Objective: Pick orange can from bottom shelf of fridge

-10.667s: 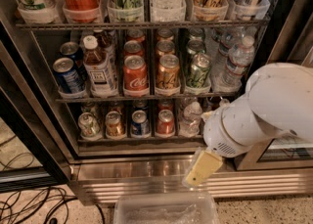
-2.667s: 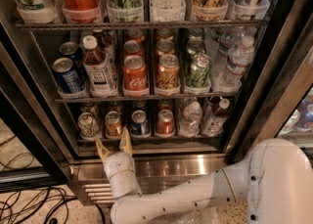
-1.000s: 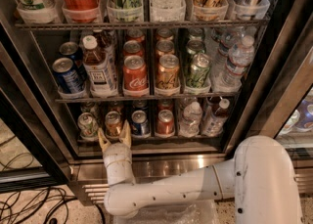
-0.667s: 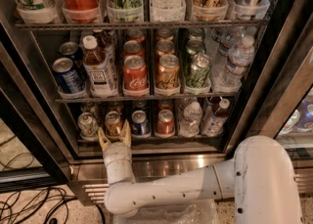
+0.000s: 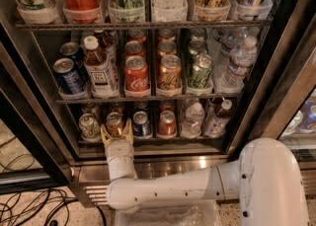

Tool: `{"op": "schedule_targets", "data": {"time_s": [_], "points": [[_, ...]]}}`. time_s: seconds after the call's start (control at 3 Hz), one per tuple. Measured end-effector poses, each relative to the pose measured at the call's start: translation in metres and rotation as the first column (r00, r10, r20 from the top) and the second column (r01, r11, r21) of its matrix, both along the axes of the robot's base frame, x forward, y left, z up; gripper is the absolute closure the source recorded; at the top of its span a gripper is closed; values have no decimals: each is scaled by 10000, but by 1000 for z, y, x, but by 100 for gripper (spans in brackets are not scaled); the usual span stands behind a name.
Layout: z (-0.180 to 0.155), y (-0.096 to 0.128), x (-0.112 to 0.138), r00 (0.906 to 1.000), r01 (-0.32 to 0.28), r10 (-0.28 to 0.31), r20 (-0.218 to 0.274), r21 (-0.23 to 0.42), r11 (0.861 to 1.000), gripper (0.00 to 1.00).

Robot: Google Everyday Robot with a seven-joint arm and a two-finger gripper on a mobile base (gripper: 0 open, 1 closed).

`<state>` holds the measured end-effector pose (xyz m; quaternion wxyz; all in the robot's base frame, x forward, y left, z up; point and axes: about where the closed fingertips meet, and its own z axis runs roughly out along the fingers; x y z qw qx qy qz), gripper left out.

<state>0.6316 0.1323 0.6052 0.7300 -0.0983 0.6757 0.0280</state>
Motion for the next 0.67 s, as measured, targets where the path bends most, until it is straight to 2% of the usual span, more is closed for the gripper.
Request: {"op": "schedule_targets", "data": {"time_s": [0.67], "points": [[0, -5, 9, 9993, 86, -68, -355, 520, 9986, 36]]}}
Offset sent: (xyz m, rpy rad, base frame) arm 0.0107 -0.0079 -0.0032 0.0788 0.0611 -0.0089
